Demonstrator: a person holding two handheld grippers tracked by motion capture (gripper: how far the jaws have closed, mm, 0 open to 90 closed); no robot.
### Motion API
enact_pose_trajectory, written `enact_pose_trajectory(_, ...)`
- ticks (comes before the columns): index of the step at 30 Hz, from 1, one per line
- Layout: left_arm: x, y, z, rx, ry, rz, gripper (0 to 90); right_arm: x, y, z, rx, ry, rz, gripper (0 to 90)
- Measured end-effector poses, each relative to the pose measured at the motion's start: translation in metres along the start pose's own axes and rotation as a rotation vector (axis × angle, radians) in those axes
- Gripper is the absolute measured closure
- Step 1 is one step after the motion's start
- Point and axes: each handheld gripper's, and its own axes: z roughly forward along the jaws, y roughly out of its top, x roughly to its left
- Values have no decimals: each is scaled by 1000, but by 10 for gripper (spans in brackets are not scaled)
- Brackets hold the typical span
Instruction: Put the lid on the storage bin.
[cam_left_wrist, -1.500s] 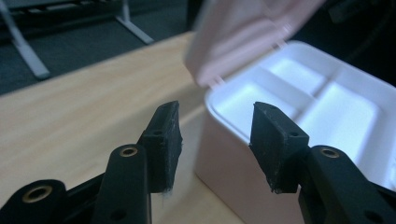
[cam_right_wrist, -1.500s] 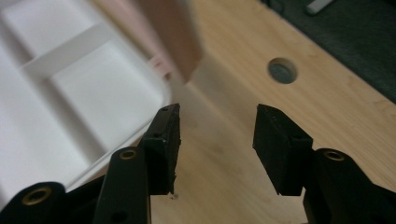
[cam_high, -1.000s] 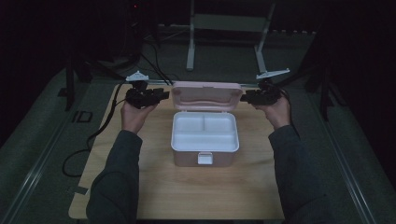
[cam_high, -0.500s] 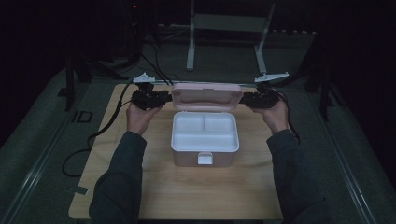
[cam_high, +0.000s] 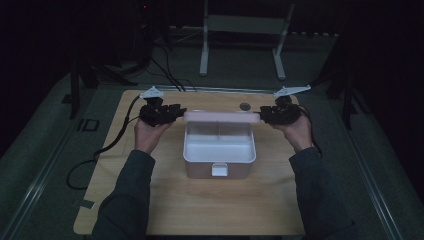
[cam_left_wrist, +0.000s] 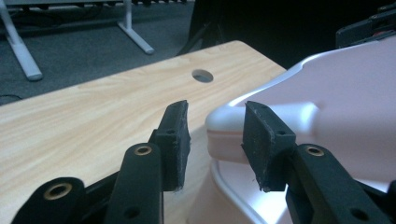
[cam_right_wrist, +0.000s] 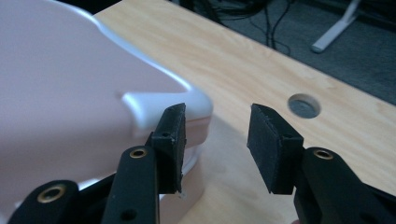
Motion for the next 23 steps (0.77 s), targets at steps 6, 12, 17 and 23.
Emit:
enact_pose_trajectory(6, -14, -18, -1, 48, -10, 56, 550, 15, -18, 1, 38, 56, -51, 524)
enact_pose_trajectory(12, -11, -24, -31, -11, 5, 20, 533, 19, -31, -10, 65, 2, -74, 498)
enact_pose_trajectory(17, -16, -45, -50, 25, 10, 45, 504, 21, -49, -19, 107, -27, -101, 488)
enact_pose_trajectory(23, -29, -83, -56, 121, 49, 92, 480, 30, -75, -18, 188, -53, -161, 439)
